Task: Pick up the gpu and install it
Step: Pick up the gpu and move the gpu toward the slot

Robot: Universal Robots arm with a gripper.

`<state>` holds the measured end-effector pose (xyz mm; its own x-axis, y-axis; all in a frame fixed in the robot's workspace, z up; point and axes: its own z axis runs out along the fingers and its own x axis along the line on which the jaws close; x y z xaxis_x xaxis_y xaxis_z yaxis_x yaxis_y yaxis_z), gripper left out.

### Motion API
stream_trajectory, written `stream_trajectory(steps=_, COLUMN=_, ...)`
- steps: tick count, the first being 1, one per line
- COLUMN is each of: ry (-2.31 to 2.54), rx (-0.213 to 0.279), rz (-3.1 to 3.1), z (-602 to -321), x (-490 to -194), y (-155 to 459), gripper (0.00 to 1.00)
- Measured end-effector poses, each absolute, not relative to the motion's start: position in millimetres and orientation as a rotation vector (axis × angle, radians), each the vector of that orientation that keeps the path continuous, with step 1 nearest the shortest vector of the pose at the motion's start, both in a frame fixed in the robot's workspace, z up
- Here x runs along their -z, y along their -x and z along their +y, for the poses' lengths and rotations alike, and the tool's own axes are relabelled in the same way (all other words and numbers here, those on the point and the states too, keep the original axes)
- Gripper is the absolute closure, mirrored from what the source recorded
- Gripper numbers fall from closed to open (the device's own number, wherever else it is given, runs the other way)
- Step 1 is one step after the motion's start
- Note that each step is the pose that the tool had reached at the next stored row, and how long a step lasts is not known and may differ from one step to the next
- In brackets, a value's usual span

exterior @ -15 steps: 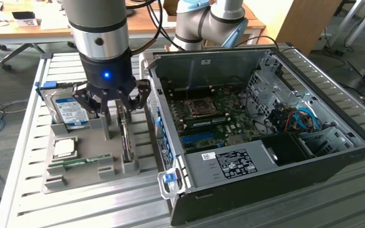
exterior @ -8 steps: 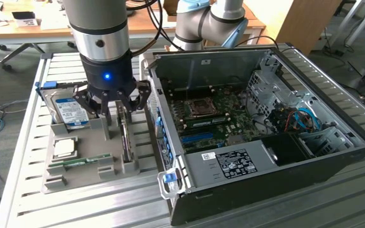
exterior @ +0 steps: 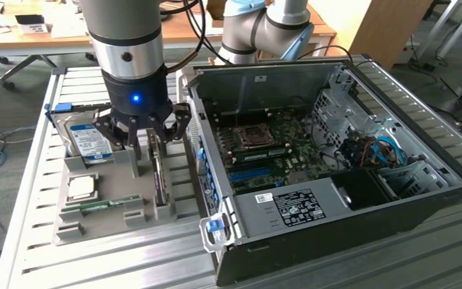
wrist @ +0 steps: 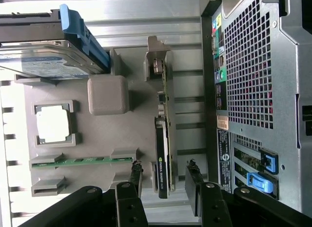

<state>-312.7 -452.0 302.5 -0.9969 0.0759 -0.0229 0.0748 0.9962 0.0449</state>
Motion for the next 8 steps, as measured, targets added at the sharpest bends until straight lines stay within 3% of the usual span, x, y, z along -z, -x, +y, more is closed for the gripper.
stream_trajectory(steps=8, ry=-0.118, rx=-0.069, rz=3.114, z=-452.0, x=-301.1, y=312.7, gripper=0.51)
